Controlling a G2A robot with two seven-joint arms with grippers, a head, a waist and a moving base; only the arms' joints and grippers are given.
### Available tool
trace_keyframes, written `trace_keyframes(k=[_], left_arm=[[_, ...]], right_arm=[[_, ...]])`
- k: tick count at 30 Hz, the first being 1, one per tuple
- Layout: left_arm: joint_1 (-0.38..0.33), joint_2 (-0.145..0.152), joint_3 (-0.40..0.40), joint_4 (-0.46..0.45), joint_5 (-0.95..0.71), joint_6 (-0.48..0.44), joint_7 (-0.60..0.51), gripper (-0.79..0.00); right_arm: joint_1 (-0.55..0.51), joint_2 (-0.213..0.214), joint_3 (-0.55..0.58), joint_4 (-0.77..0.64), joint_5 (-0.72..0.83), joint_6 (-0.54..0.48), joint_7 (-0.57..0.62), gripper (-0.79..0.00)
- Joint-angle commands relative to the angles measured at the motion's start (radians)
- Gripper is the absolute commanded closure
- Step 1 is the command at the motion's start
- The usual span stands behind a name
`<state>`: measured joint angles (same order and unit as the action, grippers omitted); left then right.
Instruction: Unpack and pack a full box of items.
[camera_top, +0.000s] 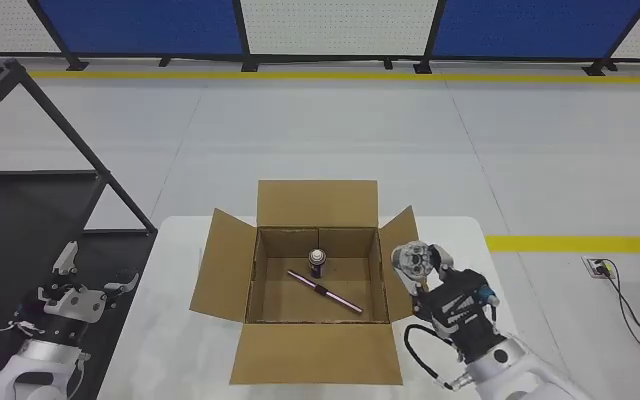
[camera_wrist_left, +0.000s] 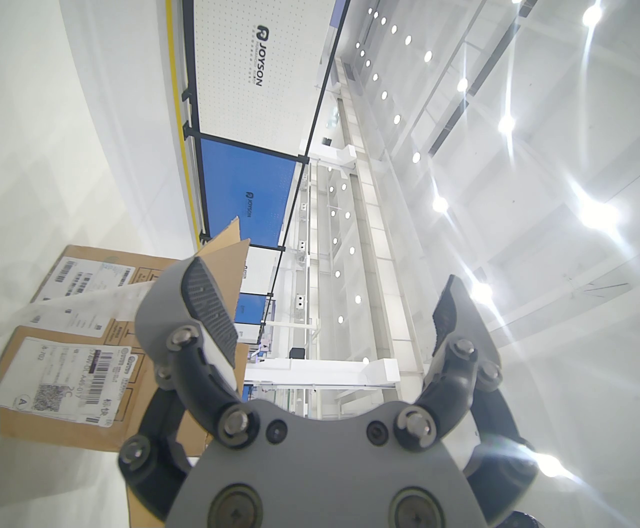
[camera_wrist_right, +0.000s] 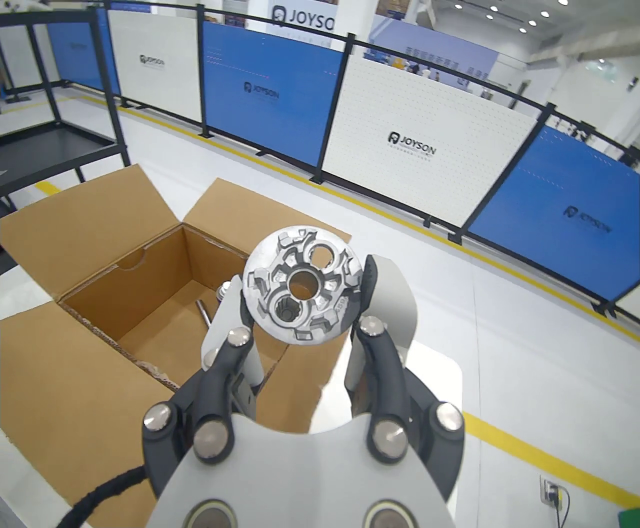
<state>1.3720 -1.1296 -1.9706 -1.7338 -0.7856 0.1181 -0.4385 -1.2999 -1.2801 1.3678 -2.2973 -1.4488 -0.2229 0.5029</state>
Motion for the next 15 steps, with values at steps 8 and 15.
trace_keyframes(k=[8, 15], left_arm=[[0.000, 0.000, 0.000, 0.000, 0.000, 0.000, 0.000, -0.785], [0.000, 0.000, 0.000, 0.000, 0.000, 0.000, 0.000, -0.785]], right_arm=[[0.250, -0.025, -0.252, 0.150, -0.034, -0.051, 0.127, 0.000], [0.401, -0.056, -0.354, 0.367, -0.029, 0.023, 0.219, 0.000]])
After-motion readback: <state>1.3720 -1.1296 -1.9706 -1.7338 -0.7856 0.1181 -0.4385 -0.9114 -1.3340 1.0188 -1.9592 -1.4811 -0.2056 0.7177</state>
